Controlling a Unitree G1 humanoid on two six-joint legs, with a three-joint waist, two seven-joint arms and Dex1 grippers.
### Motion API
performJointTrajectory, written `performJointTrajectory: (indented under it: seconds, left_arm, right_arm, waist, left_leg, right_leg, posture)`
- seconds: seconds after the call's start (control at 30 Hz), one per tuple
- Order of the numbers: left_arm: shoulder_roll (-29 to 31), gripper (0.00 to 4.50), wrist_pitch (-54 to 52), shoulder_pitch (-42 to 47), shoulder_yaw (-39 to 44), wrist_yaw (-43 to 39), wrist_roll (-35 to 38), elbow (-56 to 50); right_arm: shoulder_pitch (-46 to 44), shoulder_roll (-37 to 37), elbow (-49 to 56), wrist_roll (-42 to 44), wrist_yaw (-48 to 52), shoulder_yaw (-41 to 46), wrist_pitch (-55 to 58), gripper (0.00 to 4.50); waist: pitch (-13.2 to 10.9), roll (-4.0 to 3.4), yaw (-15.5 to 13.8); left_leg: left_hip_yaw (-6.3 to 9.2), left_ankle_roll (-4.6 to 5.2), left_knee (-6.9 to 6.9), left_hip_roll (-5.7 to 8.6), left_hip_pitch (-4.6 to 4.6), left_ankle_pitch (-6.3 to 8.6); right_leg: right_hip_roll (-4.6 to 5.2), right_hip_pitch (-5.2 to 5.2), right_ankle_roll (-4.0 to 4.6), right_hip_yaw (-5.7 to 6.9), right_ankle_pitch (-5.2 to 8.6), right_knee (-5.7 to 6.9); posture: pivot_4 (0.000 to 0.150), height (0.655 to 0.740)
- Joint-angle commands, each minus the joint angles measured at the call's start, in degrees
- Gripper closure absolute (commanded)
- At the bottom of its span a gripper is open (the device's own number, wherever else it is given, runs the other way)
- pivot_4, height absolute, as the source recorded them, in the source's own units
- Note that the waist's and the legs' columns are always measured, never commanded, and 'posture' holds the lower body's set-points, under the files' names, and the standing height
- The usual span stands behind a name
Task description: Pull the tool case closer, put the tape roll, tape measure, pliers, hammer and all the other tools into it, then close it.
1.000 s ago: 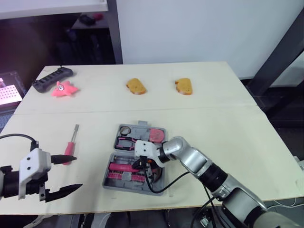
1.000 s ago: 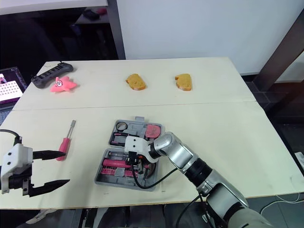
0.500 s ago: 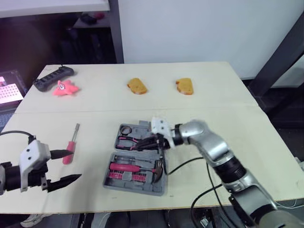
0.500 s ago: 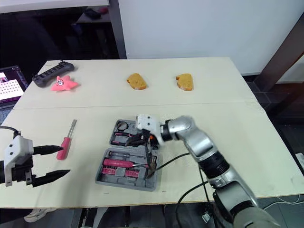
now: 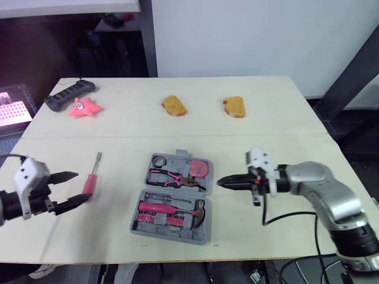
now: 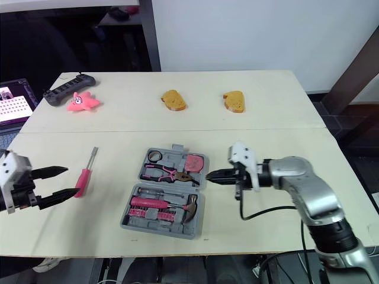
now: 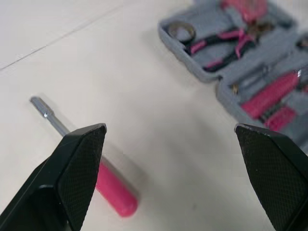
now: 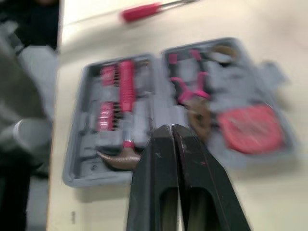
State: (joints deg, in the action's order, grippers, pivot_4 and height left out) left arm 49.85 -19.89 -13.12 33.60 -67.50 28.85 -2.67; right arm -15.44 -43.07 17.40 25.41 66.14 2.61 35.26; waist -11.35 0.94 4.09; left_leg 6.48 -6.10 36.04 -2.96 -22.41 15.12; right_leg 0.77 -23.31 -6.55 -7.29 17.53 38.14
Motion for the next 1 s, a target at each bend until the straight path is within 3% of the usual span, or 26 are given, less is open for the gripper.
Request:
performJointTrajectory:
  seconds: [0.03,0.2,0.37,0.6,0.83,1.0]
  left_arm:
    - [-5.16,0.00,3.28,-4.67,6.51,3.41,1.21,1.96]
    - [-12.14,0.00,7.19,-9.58,13.98,8.35,3.08,5.36]
    - [-12.57,0.00,9.40,-11.91,18.45,9.85,4.12,12.47]
    - [-11.89,0.00,9.20,-12.50,20.01,9.05,7.06,16.26]
    - [-19.63,0.00,2.01,-15.12,21.49,20.14,13.75,1.49]
    - [-23.76,0.00,-7.38,-16.16,15.58,33.80,14.41,-13.19]
  right_arm:
    - [4.26,-0.54,-3.71,3.65,-1.71,9.54,-1.48,2.60]
    - [10.71,-0.06,-12.24,4.04,-4.09,18.77,-6.64,0.02]
    - [15.04,-1.46,-20.38,1.81,-3.62,21.20,-12.65,0.02]
    - [9.92,-1.96,-20.07,5.40,-3.65,19.90,-9.70,0.02]
    - [-5.84,-2.27,-14.09,10.67,-3.88,11.49,2.41,0.02]
    - [-21.22,-1.68,-10.00,12.66,-3.27,2.14,12.24,0.02]
  waist:
    - [0.02,0.03,-0.12]
    - [0.03,0.13,-0.24]
    - [0.07,0.18,-0.09]
    - [0.07,0.16,0.19]
    - [0.07,0.15,-0.03]
    - [0.04,0.12,-0.33]
  left_leg:
    - [0.00,0.01,-0.01,0.00,0.01,0.00]
    - [0.01,0.01,0.13,0.00,0.02,0.01]
    - [-0.01,0.01,0.18,0.02,0.25,0.00]
    - [-0.11,0.01,0.09,0.01,0.36,0.00]
    - [-0.12,0.01,0.10,0.01,0.33,0.01]
    - [-0.07,0.01,0.13,0.01,0.28,0.00]
  right_leg:
    - [0.00,0.01,0.00,0.00,0.00,-0.01]
    - [-0.01,0.10,0.02,0.00,0.01,-0.01]
    - [-0.02,0.35,0.25,-0.05,0.12,-0.02]
    - [-0.04,0.34,0.25,-0.14,0.13,-0.02]
    - [-0.03,0.35,0.14,-0.18,0.07,-0.02]
    - [-0.04,0.31,0.12,-0.17,0.05,-0.01]
  posture:
    - [0.150,0.7400]
    - [0.150,0.7400]
    - [0.150,0.7400]
    - [0.150,0.7400]
    - [0.150,0.7400]
    - [0.150,0.7400]
